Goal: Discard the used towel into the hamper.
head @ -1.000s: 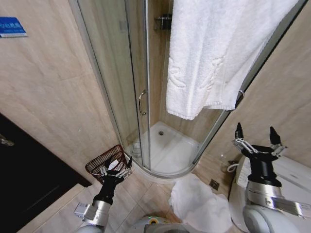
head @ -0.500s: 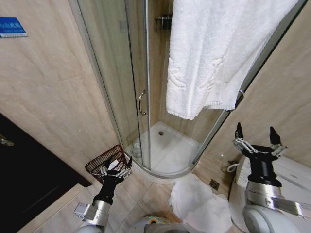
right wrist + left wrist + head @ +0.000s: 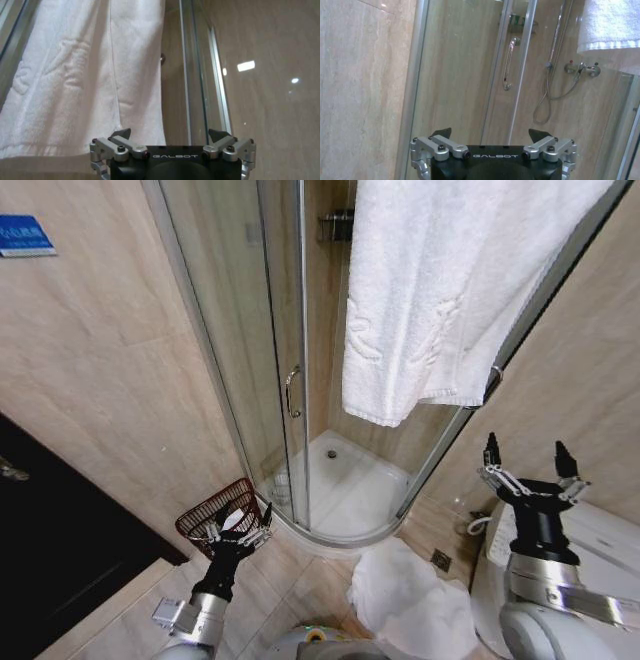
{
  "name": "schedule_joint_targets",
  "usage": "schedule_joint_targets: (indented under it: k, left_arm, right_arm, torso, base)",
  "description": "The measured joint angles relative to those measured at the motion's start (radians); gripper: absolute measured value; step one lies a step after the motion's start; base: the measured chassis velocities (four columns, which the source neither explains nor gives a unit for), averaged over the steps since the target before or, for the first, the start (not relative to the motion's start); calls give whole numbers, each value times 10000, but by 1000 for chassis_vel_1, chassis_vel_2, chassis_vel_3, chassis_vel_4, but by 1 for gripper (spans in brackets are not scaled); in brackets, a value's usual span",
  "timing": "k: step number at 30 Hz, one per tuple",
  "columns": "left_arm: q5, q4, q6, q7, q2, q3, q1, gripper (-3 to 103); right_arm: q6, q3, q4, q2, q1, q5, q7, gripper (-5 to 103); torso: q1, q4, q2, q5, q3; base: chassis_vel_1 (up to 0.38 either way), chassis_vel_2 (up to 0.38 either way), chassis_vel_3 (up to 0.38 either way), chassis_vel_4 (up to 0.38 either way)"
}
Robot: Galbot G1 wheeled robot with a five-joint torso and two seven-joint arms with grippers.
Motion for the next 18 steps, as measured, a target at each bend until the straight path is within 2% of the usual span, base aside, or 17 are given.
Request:
schedule_joint_targets:
  k: [3, 4, 7, 8, 11, 12, 15, 18]
  left_arm:
    - [0, 0, 0, 0, 0, 0, 0, 100]
    - [0, 0, 0, 0, 0, 0, 0, 100]
    - [0, 0, 0, 0, 0, 0, 0, 100]
    - [0, 0, 0, 0, 0, 0, 0, 100]
    - [0, 0, 0, 0, 0, 0, 0, 100]
    - [0, 0, 0, 0, 0, 0, 0, 100]
    - [0, 0, 0, 0, 0, 0, 0, 100]
    - [0, 0, 0, 0, 0, 0, 0, 100]
  right_arm:
    - [-1069, 45, 0, -121, 372, 113, -156, 100]
    - [-1069, 45, 0, -121, 372, 113, -156, 100]
    - [-2136, 91, 0, -245, 737, 227, -311, 100]
    - [-2136, 91, 0, -245, 737, 227, -311, 100]
    - [-3134, 135, 0, -360, 1084, 337, -459, 100]
    - [-3134, 135, 0, -360, 1084, 337, -459, 100]
    - [-4306, 190, 0, -494, 1495, 459, -628, 100]
    - [-4671, 203, 0, -539, 1624, 500, -686, 100]
  torso:
    - [0, 0, 0, 0, 0]
    - [0, 0, 0, 0, 0]
    - [0, 1, 0, 1, 0]
    - [0, 1, 0, 1, 0]
    - [0, 1, 0, 1, 0]
    - [0, 1, 0, 1, 0]
    - [0, 0, 0, 0, 0]
    - [0, 1, 0, 1, 1]
  base:
    - [0, 0, 0, 0]
    - [0, 0, 0, 0]
    - [0, 0, 0, 0]
    - [0, 0, 0, 0]
    - [0, 0, 0, 0]
    - [0, 0, 0, 0]
    - [0, 0, 0, 0]
    - [0, 0, 0, 0]
